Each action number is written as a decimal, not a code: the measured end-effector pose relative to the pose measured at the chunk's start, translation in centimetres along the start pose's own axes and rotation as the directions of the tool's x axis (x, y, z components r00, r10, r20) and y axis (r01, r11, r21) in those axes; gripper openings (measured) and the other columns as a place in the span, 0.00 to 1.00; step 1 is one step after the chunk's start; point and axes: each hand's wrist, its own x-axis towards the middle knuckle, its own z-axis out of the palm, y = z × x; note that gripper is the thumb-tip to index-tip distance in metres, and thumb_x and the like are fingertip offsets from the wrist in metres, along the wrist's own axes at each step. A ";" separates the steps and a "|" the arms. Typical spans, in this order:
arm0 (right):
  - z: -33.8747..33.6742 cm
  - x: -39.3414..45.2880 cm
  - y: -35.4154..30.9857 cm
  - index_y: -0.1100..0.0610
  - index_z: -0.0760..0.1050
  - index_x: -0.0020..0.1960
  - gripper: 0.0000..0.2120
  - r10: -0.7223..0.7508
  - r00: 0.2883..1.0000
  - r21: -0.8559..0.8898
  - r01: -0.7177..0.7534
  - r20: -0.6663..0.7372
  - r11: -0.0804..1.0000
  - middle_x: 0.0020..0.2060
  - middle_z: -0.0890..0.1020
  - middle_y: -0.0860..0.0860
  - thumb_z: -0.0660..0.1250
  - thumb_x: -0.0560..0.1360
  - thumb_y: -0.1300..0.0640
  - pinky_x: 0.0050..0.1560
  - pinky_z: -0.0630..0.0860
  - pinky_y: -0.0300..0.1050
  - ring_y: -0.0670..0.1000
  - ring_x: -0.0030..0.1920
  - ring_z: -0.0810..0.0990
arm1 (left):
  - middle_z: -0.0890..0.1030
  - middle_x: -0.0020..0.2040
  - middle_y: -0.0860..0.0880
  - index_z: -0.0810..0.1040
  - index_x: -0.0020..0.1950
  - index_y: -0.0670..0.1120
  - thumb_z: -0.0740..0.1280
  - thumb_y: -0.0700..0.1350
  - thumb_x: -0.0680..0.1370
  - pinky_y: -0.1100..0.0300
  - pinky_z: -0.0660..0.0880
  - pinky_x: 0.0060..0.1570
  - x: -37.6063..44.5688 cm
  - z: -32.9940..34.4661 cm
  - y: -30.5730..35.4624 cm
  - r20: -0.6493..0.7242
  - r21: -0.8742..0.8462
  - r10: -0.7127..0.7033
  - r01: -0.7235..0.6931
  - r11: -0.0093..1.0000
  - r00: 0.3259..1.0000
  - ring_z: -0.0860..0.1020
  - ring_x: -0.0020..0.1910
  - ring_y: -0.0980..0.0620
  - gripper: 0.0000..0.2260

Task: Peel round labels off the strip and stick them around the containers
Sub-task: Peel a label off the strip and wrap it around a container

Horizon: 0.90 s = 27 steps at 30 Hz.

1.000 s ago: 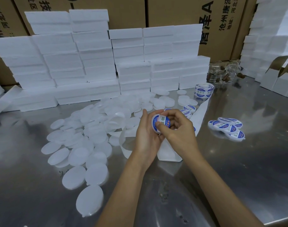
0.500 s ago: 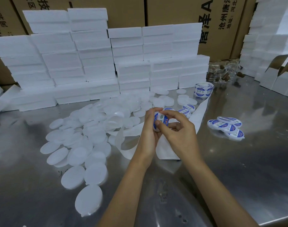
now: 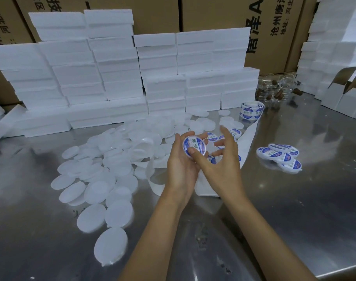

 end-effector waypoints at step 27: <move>-0.2 -0.1 0.9 0.55 0.63 0.25 0.36 -0.088 0.989 -0.521 0.011 -0.123 0.853 0.22 0.70 0.48 0.44 0.74 0.26 0.30 0.59 0.41 0.47 0.27 0.69 | 0.80 0.65 0.37 0.74 0.64 0.40 0.48 0.57 0.85 0.50 0.75 0.65 -0.5 1.0 -0.6 0.132 -0.061 -0.077 0.086 0.994 0.988 0.79 0.64 0.41 0.24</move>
